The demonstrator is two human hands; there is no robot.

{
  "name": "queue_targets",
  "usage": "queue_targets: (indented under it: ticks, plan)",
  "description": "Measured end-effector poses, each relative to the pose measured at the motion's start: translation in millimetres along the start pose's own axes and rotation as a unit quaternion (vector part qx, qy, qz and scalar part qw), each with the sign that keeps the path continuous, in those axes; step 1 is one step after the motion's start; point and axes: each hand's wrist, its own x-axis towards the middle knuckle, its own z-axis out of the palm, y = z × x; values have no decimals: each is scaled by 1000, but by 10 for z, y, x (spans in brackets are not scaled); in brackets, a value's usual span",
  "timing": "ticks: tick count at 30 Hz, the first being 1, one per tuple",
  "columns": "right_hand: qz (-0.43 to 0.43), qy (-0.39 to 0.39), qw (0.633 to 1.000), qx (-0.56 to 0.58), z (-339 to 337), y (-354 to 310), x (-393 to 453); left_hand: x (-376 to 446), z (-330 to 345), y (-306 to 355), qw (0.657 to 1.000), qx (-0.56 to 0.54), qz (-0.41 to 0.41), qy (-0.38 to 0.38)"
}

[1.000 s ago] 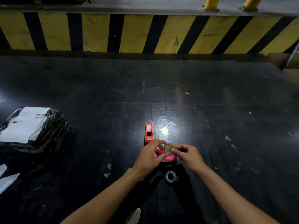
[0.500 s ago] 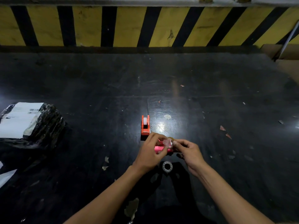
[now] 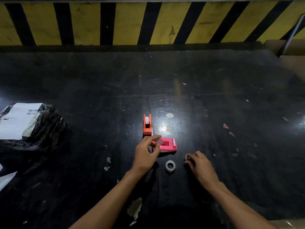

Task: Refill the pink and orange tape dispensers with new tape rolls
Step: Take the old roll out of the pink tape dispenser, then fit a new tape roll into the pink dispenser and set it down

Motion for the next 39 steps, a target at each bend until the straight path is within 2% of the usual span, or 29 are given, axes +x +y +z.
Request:
queue_targets:
  ticks: [5,9,11,17,19,21,22,24,26,28,30,35,39]
  plan:
    - [-14,30,999,27,-100,-245,33,-5,-18,-28,998,-21,-51,2]
    - [-36,-138,989,37,-84,-553,66,-19,-24,-22,997,-32,-76,5]
    - [-36,-193,980,19,-42,-666,56,-35,-32,-19,996,-35,-83,4]
    - [-58,-225,971,-63,34,-742,122,-71,-95,-54,995,-30,-90,0]
    - [-53,-221,974,-21,4,-758,185,-82,-115,-66,995,-42,-94,1]
    - [0,-215,967,137,-58,-799,251,-89,-133,-67,993,-57,-99,3]
    - [51,-216,939,261,-102,-835,276,-87,-137,-72,993,-64,-103,5]
    - [125,-205,835,494,-190,-901,326,-76,-135,-82,990,-76,-116,7]
    - [151,-177,759,609,-267,-952,370,-55,-118,-84,988,-84,-129,5]
    - [158,-168,718,656,-327,-996,397,-32,-98,-73,986,-101,-130,3]
    - [159,-173,699,676,-354,-1033,406,-12,-94,-38,986,-112,-126,1]
    - [161,-184,680,692,-311,-1060,396,8,-107,-20,987,-105,-122,-9]
    - [161,-185,668,703,-286,-1071,411,-17,-103,-5,993,-57,-98,13]
